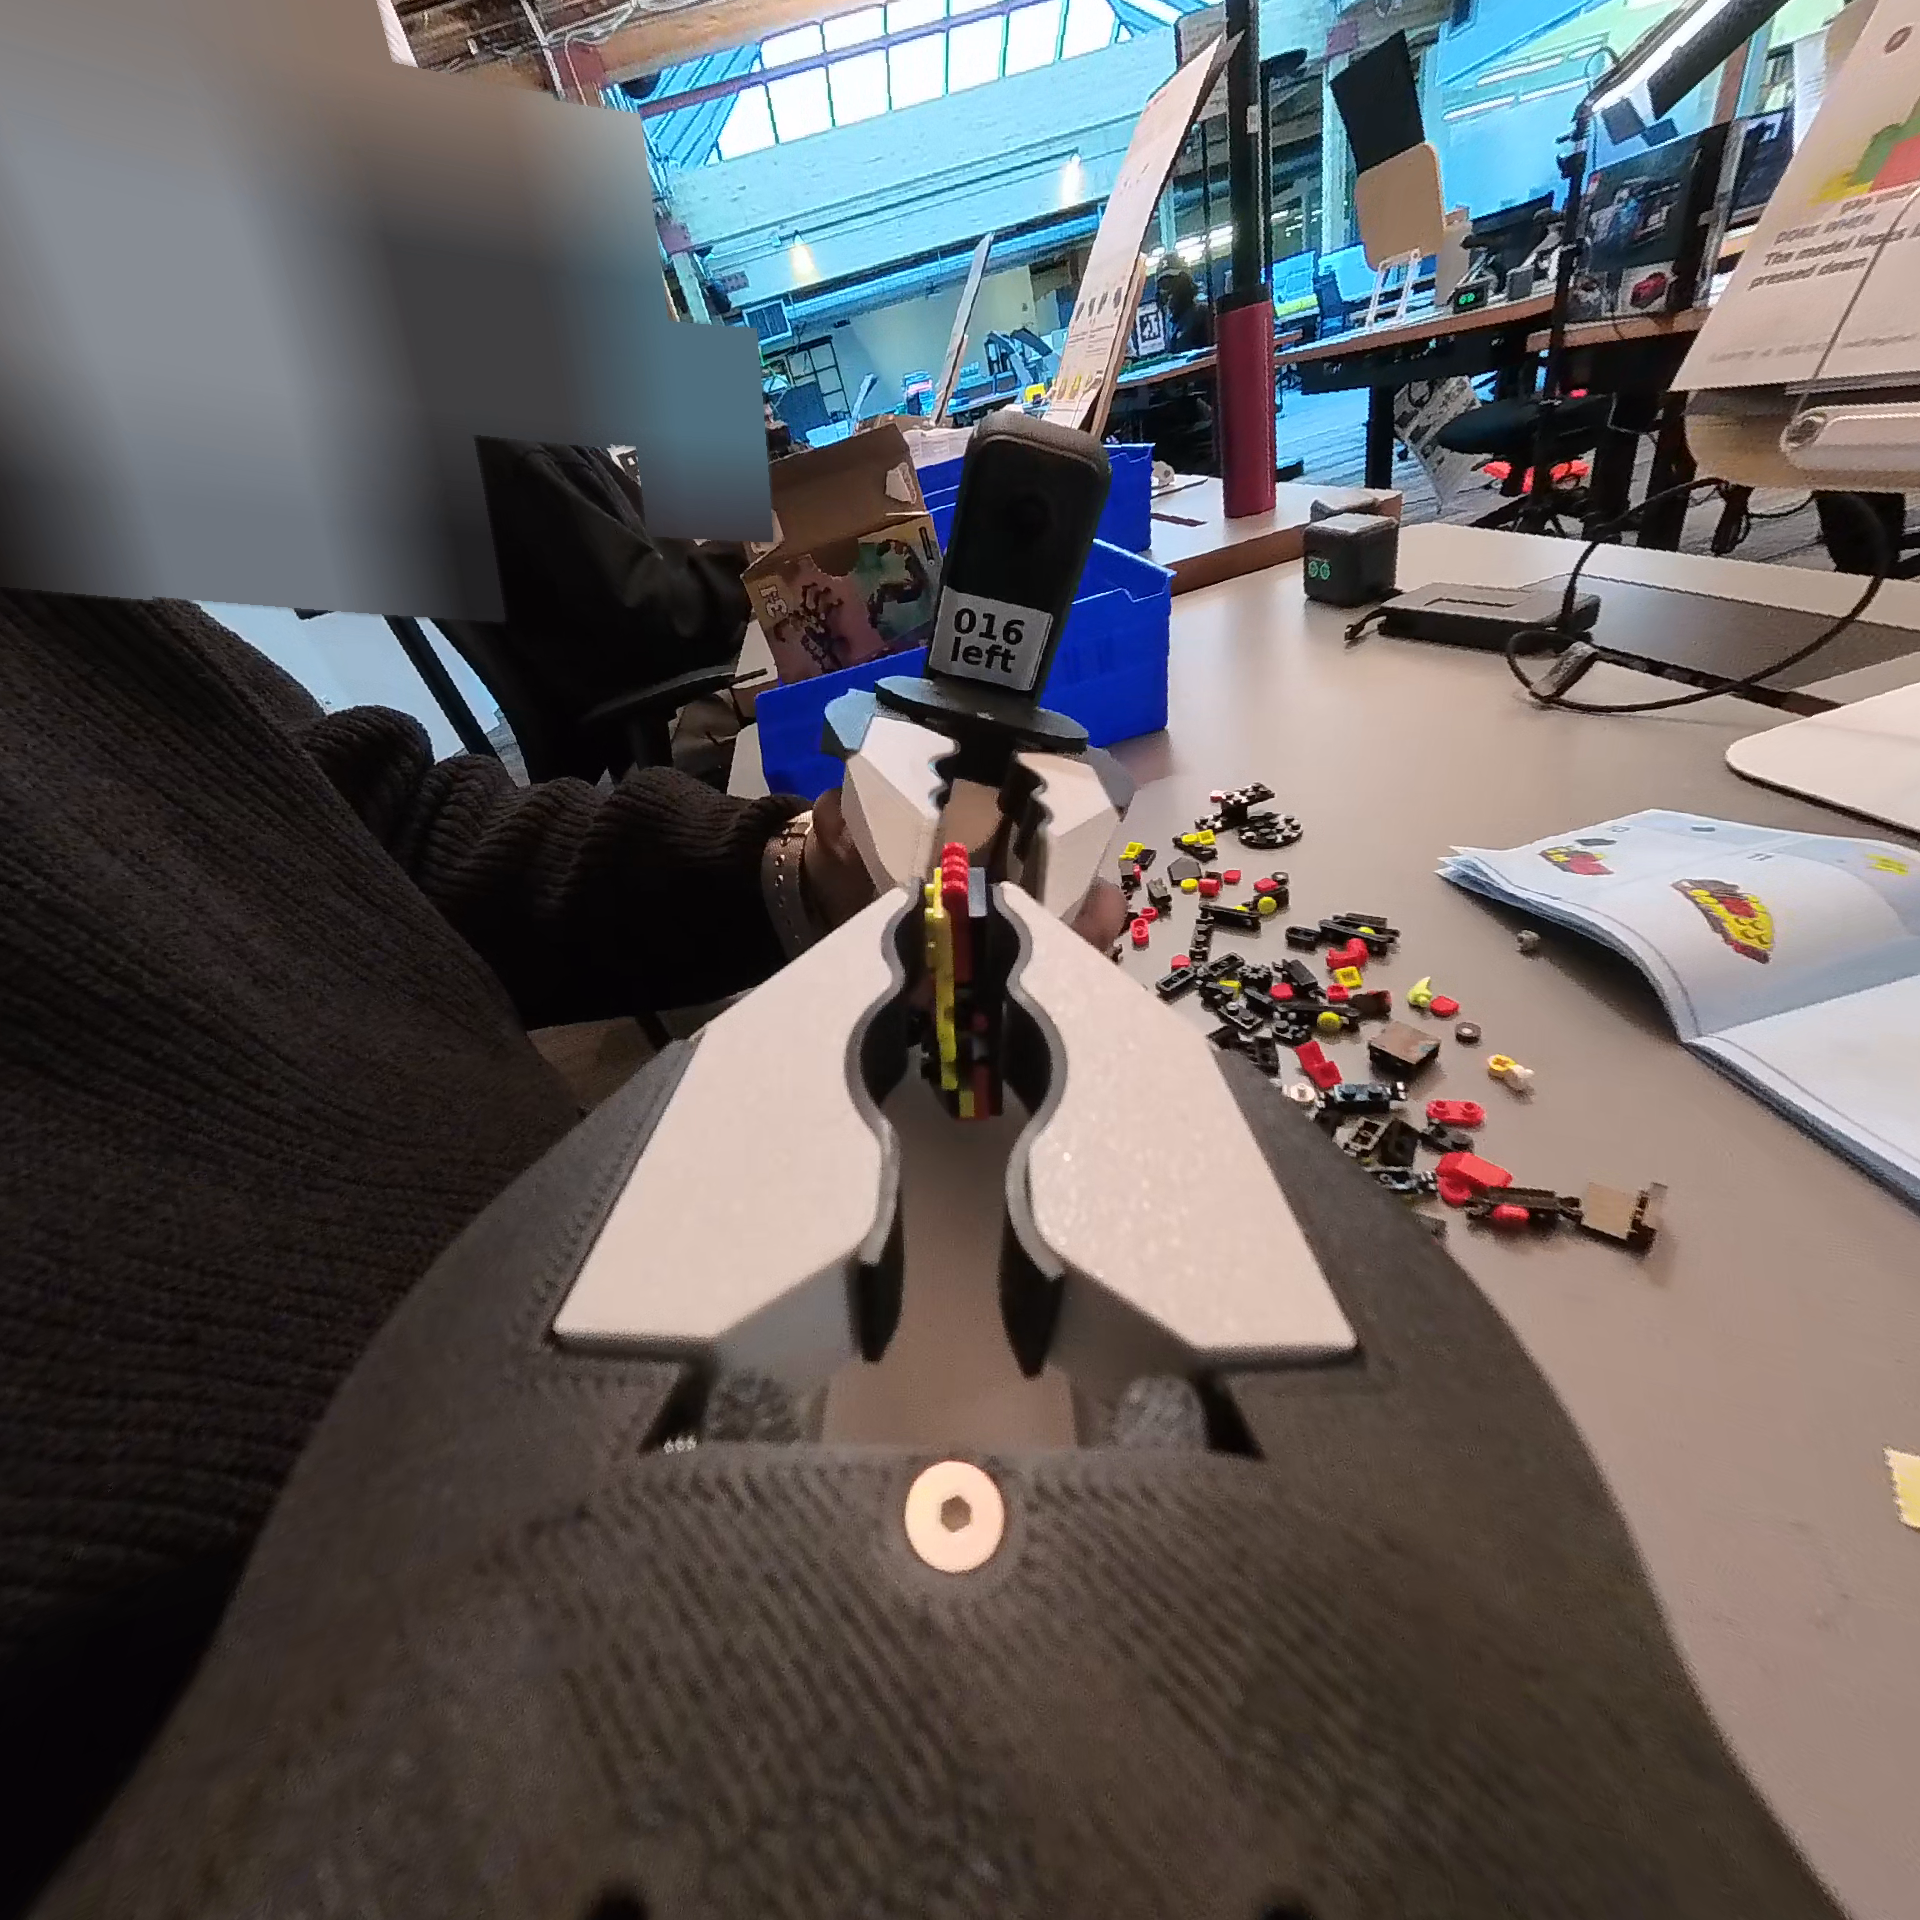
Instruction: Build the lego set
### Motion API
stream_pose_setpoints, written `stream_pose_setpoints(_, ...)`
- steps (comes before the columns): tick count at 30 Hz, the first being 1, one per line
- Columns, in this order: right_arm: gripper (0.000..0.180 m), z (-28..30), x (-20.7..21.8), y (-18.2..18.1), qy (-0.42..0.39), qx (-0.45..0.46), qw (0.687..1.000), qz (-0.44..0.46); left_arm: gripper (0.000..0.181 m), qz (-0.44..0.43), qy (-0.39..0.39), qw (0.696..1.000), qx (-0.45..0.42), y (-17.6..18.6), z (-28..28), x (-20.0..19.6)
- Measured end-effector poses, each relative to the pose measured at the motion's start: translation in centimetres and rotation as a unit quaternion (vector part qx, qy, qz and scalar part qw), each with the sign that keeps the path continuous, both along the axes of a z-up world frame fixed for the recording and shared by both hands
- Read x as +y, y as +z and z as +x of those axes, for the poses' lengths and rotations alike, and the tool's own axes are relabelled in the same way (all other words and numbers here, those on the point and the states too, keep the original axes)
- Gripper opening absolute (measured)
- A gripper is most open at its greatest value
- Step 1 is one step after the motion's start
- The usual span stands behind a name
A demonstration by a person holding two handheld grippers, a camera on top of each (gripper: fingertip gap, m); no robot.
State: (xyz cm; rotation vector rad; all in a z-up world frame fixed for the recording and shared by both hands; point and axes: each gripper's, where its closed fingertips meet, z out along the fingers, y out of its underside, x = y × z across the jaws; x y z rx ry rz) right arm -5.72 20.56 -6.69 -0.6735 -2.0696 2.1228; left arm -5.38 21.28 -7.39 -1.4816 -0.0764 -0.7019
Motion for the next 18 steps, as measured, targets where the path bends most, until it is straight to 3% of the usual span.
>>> stream_pose_setpoints(3, 0.009, -0.1, 0.09, -0.07, -0.003, -0.001, 1.0, 0.001, 0.011, 0.0, -0.005, 1.0, 0.0, 0.05, 0.16, 0.0)
stream_pose_setpoints(18, 0.01, -0.28, 0.42, 0.02, -0.006, -0.005, 1.0, -0.01, 0.01, -0.011, -0.004, 1.0, 0.009, 0.19, 0.02, 0.3)
